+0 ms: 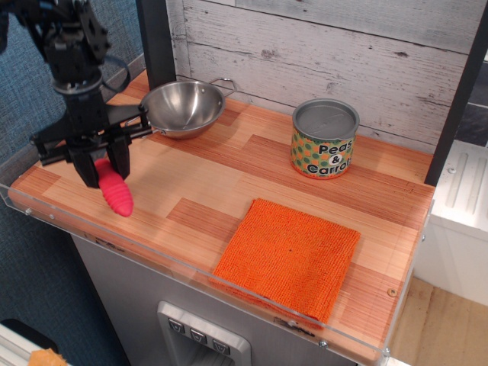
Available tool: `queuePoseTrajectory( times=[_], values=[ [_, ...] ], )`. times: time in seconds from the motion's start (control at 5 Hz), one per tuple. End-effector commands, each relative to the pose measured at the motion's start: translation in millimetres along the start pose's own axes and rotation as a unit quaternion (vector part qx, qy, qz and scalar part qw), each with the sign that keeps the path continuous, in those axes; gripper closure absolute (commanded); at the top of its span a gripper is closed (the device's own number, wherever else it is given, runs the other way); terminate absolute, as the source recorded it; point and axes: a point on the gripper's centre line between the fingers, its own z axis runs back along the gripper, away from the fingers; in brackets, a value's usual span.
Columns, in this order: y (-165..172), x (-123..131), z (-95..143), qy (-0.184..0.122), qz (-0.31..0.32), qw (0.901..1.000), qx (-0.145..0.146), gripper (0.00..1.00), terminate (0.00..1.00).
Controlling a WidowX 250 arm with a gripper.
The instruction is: Move red spoon to far left of orange cloth
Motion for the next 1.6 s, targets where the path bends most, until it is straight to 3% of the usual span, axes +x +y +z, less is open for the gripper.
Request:
queuePoseTrajectory(
  times=[0.0,0.2,0.4,0.6,1.0,1.2,1.4],
  values=[
    [-4,11,-17,-0.004,0.033,0.9994,0.011,1.00,0.00],
    [5,12,-17,0.000,0.047,0.9989,-0.009,1.00,0.00],
    [9,13,-18,0.007,0.045,0.9989,-0.013,0.00,0.00],
    [11,13,-10,0.008,0.040,0.9990,-0.017,0.00,0.00],
    [9,11,31,-0.029,0.023,0.9990,-0.024,0.00,0.00],
    [4,5,52,-0.023,-0.006,0.9978,-0.062,0.00,0.00],
    [-3,-4,77,-0.032,-0.134,0.9892,-0.050,0.00,0.00]
  ],
)
